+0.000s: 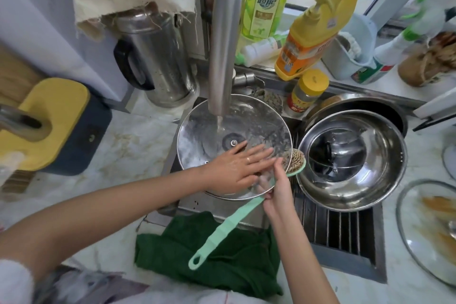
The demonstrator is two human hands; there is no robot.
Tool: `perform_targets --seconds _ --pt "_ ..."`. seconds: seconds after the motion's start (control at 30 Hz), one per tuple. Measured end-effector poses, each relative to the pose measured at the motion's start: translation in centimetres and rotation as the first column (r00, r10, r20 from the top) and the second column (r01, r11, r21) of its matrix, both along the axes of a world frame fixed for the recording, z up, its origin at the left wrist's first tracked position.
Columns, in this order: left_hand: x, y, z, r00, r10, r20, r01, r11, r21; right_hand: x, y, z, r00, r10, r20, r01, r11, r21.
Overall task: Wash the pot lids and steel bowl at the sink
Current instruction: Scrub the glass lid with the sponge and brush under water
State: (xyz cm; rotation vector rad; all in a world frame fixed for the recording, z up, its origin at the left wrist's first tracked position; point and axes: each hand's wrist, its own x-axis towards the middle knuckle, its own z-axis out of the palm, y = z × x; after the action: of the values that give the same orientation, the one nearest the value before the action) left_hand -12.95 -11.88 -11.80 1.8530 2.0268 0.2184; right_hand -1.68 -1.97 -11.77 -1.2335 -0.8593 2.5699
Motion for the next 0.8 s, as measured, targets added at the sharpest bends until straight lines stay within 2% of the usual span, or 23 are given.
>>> perform_targets --seconds 0.07,0.13,0.2,0.27,0.37,0.47,0.57,0.67,0.73,0.77,0.8 --pt "-1.0 -1.0 -0.8 0.999 -0.002 -0.034 0.003 0.999 0.049 0.3 0.3 0.8 1.0 -0.014 0.024 0.013 1.0 0.027" --pt "-2.0 0.4 -1.3 0.978 0.19 -0.086 -0.186 0.981 0.056 0.5 0.4 1.7 0.998 -0.012 0.054 0.008 0.997 0.082" --pt "-3.2 2.9 -0.8 0.912 0.408 -0.046 -0.405 0.912 0.058 0.6 0.2 2.4 0.996 -0.02 0.09 0.007 0.989 0.15" --pt "-4.4 4.5 -0.2 0.876 0.481 -0.012 -0.478 0.872 0.104 0.6 0.2 2.8 0.992 -0.049 0.119 0.025 0.98 0.197" --pt "-5.1 3.5 -0.7 0.816 0.578 0.025 -0.578 0.813 0.065 0.8 0.6 3.7 0.983 -0.154 0.096 0.13 0.967 0.218" --pt "-1.6 1.4 -1.0 0.804 0.593 0.031 -0.592 0.805 -0.047 0.8 1.1 4.3 0.965 -0.251 0.076 0.226 0.942 0.247" --pt "3.4 -0.8 0.2 0.813 0.563 0.149 -0.549 0.827 -0.124 0.7 1.1 4.3 0.945 -0.322 0.056 0.29 0.905 0.31" --pt "5.1 -2.4 0.3 0.784 0.587 0.203 -0.58 0.808 -0.101 0.7 0.8 4.6 0.935 -0.354 0.035 0.322 0.884 0.341" --pt "3.2 -2.5 -0.8 0.69 0.689 0.222 -0.691 0.718 -0.083 1.1 0.7 5.0 0.935 -0.354 0.017 0.327 0.88 0.346" --pt "1.7 -2.3 -1.3 0.601 0.753 0.267 -0.76 0.642 -0.098 1.2 0.7 5.1 0.936 -0.351 0.012 0.325 0.88 0.347" --pt "0.4 -2.2 -1.5 0.471 0.811 0.347 -0.831 0.54 -0.137 1.4 0.7 5.3 0.938 -0.347 0.013 0.32 0.879 0.354"
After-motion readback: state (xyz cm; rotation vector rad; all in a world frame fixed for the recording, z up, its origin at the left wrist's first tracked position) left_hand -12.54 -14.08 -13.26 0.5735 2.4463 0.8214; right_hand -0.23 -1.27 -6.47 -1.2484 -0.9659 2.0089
